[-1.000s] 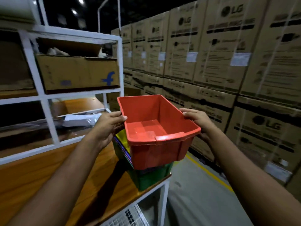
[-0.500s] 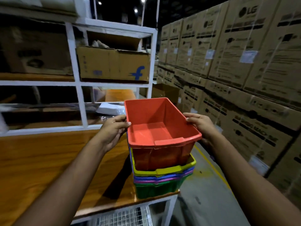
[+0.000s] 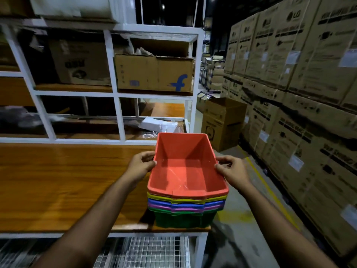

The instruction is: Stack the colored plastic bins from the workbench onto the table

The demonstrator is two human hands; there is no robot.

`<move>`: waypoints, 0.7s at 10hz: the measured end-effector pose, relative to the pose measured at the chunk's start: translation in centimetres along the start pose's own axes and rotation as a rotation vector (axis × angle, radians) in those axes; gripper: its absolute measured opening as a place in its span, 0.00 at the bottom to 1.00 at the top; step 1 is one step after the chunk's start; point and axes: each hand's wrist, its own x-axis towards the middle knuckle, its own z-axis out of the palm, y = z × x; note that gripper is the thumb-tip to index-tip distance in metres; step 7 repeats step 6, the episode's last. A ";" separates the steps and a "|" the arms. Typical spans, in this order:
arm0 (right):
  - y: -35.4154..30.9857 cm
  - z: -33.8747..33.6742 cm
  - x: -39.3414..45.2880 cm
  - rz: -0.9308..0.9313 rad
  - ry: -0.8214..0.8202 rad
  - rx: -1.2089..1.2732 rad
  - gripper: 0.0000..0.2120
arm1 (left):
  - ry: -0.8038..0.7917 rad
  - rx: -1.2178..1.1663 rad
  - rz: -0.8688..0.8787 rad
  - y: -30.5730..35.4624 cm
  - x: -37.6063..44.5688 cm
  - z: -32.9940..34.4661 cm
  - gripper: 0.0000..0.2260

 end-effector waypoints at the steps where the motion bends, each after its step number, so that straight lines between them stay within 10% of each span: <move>1: 0.5 0.7 0.1 -0.048 0.014 -0.074 0.10 | 0.061 0.102 0.018 -0.6 -0.5 0.4 0.15; 7: -4.5 4.2 -0.3 -0.424 -0.083 -0.675 0.17 | 0.209 0.679 0.148 -2.0 -5.4 -5.1 0.15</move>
